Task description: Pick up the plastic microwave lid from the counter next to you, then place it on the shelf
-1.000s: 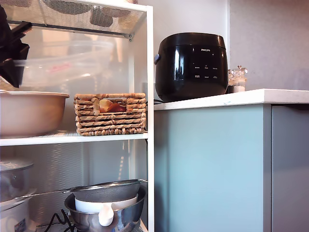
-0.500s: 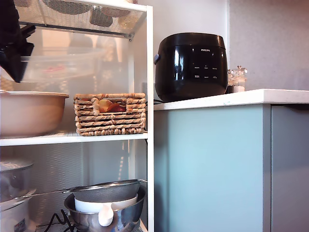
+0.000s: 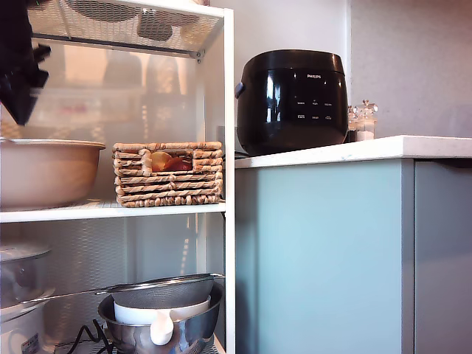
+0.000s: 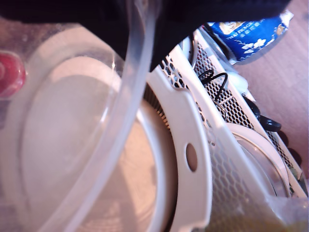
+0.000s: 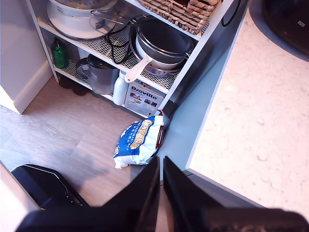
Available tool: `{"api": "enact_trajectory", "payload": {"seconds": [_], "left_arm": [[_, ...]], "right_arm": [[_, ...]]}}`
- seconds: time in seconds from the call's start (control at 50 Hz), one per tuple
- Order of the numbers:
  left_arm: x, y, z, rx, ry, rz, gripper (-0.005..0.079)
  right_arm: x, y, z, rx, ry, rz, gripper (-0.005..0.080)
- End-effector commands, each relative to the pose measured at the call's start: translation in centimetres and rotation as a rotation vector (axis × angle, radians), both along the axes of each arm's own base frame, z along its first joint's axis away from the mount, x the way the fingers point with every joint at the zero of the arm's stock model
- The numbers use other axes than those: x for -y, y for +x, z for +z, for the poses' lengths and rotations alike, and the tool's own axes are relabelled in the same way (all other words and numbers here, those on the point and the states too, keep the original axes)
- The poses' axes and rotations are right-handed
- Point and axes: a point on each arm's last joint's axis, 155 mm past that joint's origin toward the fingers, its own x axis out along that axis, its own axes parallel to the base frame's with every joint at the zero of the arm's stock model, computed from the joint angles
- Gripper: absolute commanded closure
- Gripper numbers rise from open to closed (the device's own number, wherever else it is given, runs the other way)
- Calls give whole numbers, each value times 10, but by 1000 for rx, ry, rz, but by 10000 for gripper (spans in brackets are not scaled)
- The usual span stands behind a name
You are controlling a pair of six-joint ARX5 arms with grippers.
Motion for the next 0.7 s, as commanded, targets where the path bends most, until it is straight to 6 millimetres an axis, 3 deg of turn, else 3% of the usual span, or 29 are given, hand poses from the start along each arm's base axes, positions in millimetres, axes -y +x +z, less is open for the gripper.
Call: {"api": "enact_trajectory", "payload": {"seconds": [0.0, 0.42, 0.48, 0.58, 0.68], "left_arm": [[-6, 5, 2, 9, 7, 14, 716], [-35, 4, 2, -9, 68, 31, 711], [-34, 7, 4, 3, 71, 23, 641], [-23, 17, 8, 35, 61, -55, 425], [-21, 22, 11, 48, 79, -91, 407]], "right_arm": [[1, 0, -2, -4, 3, -3, 765], [0, 0, -1, -3, 5, -2, 765], [0, 0, -1, -3, 5, -2, 765], [0, 0, -1, -2, 7, -1, 765], [-1, 0, 0, 1, 12, 0, 765]]}}
